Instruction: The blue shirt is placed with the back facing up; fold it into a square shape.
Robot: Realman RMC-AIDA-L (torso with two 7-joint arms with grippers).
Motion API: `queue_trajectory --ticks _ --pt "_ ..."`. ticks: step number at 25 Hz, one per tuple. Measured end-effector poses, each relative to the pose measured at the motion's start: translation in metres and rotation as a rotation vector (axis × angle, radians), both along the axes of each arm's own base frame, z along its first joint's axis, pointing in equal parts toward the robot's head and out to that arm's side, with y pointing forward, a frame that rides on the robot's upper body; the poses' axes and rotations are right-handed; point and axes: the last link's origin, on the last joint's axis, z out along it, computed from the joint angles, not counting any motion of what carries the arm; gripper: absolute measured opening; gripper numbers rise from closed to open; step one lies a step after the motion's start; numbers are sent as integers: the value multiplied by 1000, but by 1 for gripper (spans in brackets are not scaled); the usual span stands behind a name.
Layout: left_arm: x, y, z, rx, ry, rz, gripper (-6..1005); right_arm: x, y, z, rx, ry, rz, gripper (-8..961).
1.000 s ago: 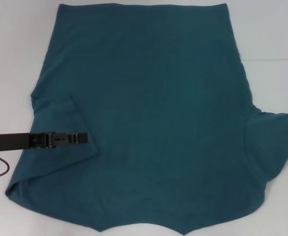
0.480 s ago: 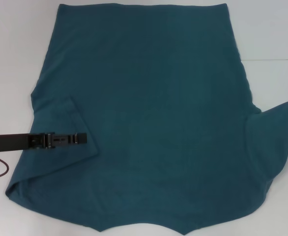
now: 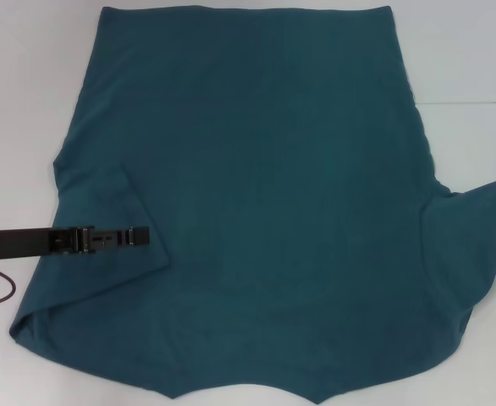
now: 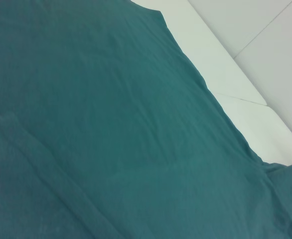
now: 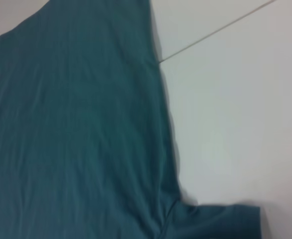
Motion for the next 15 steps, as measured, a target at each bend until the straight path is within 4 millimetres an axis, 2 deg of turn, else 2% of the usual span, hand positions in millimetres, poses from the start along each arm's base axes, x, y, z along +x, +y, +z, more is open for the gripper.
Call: queue_trajectory --ticks 6,15 --pt "0 1 0 4 2 3 962 -1 -1 -6 -8 10 -4 22" --pt "-2 1 0 11 5 10 962 7 -5 -14 94 105 -36 24"
